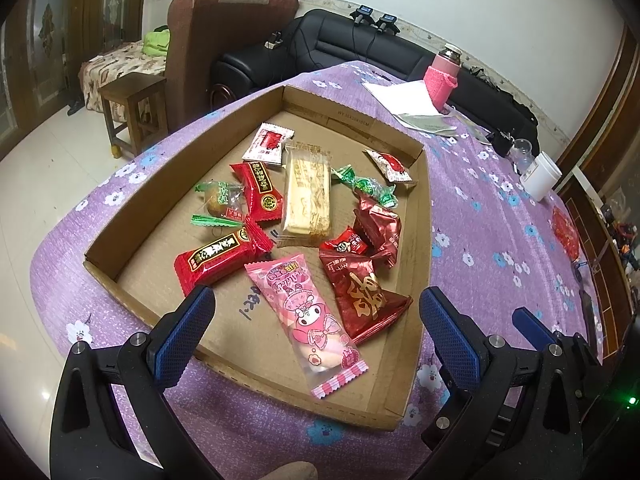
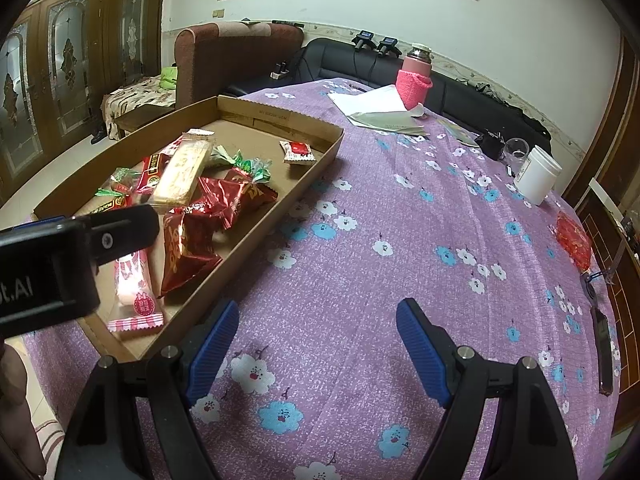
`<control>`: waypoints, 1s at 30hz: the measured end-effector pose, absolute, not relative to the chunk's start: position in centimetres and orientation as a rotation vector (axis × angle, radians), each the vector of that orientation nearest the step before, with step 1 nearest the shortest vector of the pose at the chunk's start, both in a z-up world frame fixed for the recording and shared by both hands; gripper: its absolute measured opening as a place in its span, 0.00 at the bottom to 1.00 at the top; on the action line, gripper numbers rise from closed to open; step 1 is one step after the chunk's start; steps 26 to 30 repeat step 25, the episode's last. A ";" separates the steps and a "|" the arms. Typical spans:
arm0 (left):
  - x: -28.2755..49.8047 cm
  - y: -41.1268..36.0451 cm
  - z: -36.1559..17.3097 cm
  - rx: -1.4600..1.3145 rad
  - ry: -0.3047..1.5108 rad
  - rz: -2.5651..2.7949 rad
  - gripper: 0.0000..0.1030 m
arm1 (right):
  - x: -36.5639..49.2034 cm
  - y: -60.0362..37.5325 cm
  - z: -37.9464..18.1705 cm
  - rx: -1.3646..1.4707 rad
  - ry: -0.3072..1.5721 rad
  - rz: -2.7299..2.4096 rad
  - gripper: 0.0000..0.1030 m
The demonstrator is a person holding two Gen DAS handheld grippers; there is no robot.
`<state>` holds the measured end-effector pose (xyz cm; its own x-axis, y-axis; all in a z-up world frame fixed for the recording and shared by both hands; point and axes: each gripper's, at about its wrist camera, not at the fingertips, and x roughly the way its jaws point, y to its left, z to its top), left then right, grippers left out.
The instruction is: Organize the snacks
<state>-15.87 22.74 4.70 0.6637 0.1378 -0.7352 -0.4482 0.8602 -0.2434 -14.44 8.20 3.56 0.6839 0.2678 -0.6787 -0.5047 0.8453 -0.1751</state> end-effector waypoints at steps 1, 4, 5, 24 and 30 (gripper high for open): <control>-15.9 22.7 4.7 -0.430 0.781 0.342 1.00 | -14.5 8.2 3.5 -0.367 0.693 0.445 0.81; -15.9 22.8 4.7 -0.432 0.780 0.342 1.00 | -14.5 8.3 3.4 -0.368 0.695 0.445 0.81; -15.9 22.8 4.7 -0.433 0.779 0.340 1.00 | -14.5 8.3 3.4 -0.369 0.695 0.446 0.81; -14.7 21.9 7.5 -0.303 0.718 0.323 1.00 | -13.9 4.9 5.2 -0.315 0.657 0.437 0.81; -14.3 21.2 7.6 -0.287 0.730 0.317 1.00 | -13.4 3.8 5.3 -0.306 0.655 0.413 0.81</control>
